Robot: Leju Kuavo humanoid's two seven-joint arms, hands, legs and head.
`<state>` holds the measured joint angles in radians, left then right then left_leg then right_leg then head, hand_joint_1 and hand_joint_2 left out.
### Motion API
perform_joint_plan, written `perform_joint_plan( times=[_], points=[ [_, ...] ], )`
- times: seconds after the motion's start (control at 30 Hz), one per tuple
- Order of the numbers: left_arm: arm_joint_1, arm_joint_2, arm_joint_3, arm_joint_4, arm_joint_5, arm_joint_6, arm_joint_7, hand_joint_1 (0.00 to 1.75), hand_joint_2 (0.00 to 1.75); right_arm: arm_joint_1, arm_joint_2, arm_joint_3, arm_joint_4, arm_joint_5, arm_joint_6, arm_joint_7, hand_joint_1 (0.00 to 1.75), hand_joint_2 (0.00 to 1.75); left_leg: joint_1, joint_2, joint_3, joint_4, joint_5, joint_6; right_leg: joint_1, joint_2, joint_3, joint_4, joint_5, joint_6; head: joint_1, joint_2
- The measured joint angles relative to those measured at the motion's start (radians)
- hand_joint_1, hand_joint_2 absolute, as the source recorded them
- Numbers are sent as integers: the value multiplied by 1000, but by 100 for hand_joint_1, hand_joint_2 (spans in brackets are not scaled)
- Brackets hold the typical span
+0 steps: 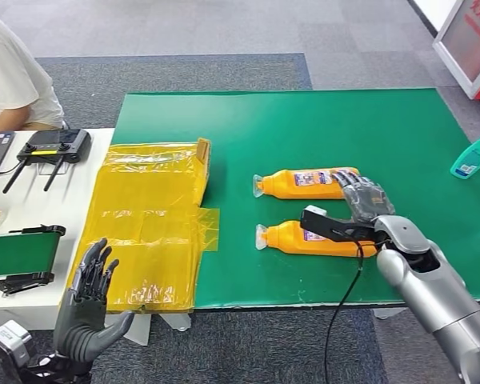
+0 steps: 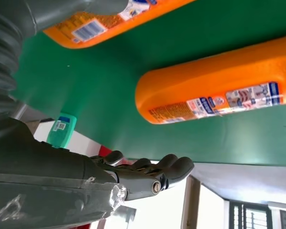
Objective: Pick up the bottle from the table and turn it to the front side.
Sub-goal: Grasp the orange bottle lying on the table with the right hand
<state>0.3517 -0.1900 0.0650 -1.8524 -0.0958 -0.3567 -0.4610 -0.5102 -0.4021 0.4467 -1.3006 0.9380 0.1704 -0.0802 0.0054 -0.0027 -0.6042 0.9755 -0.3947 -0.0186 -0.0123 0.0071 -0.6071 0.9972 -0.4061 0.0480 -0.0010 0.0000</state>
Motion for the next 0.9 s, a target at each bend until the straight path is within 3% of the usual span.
perform_joint_plan(
  times=[0.2, 0.37, 0.57, 0.7, 0.83, 0.9],
  points=[
    [6, 1, 6, 0, 3, -19, -11, 0, 175, -106, -108, 32, -53, -229, 225, 30, 0, 175, -3, 0, -1, 0, 1, 1, -2, 0, 0, 0, 1, 2, 0, 0],
    [5, 2, 11, 3, 6, -28, -16, 0, 175, -259, -205, 171, -65, -401, 376, 86, 0, 175, -4, 0, -1, 0, 1, 2, -3, 0, -1, 0, 2, 2, 0, 0],
    [-1, 4, 13, 12, 15, -30, -17, 0, 175, -372, -242, 319, -66, -469, 387, 133, 0, 175, -3, 0, -1, 0, 1, 2, -3, 0, -1, 0, 2, 2, 0, 0],
    [-2, 4, 13, 13, 15, -30, -17, 0, 175, -381, -243, 337, -63, -469, 382, 141, 0, 175, -3, 0, -1, 0, 1, 2, -3, 0, -1, 0, 2, 2, 0, 0],
    [-6, 6, 13, 22, 20, -30, -14, 0, 175, -396, -229, 480, 6, -476, 312, 185, 0, 175, -3, -1, -2, 0, 2, 3, -3, -1, -1, 0, 2, 3, 0, 0],
    [-7, 6, 13, 23, 21, -30, -13, 0, 175, -384, -226, 499, 23, -496, 300, 193, 0, 175, -3, -1, -2, 0, 1, 3, -3, -1, -1, 0, 2, 3, 0, 0]
  ],
)
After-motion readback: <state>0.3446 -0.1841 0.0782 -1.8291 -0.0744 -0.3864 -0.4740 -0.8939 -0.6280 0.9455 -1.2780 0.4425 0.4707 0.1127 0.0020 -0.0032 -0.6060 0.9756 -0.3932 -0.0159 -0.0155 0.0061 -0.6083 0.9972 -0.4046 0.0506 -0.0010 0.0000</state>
